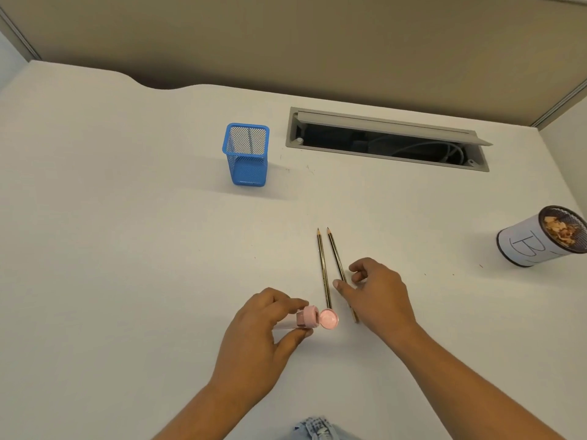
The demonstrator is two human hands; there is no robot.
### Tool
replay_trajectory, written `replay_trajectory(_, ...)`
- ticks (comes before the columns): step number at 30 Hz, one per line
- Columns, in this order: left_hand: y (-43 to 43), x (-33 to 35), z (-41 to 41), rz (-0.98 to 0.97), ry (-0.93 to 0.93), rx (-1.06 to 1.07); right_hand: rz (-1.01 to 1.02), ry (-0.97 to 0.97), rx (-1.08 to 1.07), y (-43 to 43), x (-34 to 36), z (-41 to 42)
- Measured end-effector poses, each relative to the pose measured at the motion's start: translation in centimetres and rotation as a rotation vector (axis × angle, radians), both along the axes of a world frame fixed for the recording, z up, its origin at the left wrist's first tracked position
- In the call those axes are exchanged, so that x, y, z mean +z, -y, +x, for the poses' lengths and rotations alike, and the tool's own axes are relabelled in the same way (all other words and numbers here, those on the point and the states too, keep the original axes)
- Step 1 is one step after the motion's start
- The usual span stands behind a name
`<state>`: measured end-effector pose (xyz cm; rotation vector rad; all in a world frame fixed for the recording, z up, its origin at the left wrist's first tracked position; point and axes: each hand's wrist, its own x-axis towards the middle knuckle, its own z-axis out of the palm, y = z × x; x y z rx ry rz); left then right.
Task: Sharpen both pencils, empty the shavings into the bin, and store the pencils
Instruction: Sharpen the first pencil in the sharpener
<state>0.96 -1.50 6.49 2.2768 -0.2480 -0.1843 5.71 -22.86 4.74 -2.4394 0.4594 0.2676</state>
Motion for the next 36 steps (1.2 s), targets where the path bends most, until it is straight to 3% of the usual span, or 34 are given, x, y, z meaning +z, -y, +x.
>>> replay_trajectory(4,0.0,0.1,0.2,-0.017,-0.001,0.018,-0.067,-0.006,0.02,-0.3,-0.6,0.9)
replay_trajectory(10,-0.4,0.9,0.3,-0.04,0.01,0.048,0.007,0.072,-0.091,0.7,0.1,1.2)
replay_trajectory(15,-0.7,1.9,-0.1,-0.115,0.019,0.072,0.215,0.155,-0.156,2.0,3.5,-0.7)
replay_trajectory(22,-0.9,4.1,-1.2,-0.195,0.06,0.089,0.531,0.227,-0.001,2.0,9.3,-6.9)
replay_trajectory(26,-0.9,4.9,-2.0,-0.212,0.08,0.085,0.471,0.214,0.153,1.4,10.2,-9.8)
replay_trajectory(31,-1.0,5.6,-3.3,-0.2,0.101,0.067,0.228,0.176,0.389,1.0,10.0,-11.8)
replay_trajectory(36,-1.4,5.5,-4.0,-0.159,0.107,0.059,0.174,0.234,0.349,0.5,10.6,-12.4)
